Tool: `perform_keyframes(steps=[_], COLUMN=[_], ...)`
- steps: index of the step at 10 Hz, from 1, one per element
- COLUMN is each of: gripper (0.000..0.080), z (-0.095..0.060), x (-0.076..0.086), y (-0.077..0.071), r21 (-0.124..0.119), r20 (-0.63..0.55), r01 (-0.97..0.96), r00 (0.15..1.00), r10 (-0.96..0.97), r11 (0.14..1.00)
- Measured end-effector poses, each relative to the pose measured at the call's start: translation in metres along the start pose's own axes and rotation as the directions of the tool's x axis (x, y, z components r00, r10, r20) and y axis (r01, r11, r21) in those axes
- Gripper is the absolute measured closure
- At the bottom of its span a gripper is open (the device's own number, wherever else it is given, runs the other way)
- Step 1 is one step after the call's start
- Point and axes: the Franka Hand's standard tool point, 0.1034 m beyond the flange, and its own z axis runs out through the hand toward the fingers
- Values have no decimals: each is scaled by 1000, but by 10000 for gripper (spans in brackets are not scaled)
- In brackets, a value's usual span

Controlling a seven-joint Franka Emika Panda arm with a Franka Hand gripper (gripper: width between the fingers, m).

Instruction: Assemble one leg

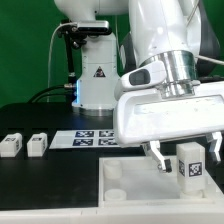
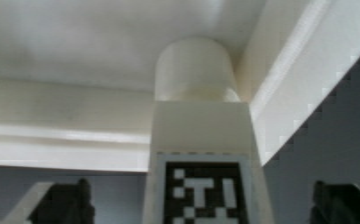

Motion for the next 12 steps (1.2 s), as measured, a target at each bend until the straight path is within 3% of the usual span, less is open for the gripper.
perform_keyframes(steps=[2,6,8,10,11,12], gripper=[152,150,150,150,150,150], z=[0,-1,-20,-26,-22,-16], x=[0,1,19,28,26,16], y=[0,0,-1,3,6,6], r21=[0,2,9,11,9,23], r20=[0,11,48,88,98,210], r01=[1,0,2,-1,-4,-10], r00=[1000,1000,999,996,995,978], r10=[-1,0,-2,0,3,5], r11=[1000,1000,1000,1000,1000,1000])
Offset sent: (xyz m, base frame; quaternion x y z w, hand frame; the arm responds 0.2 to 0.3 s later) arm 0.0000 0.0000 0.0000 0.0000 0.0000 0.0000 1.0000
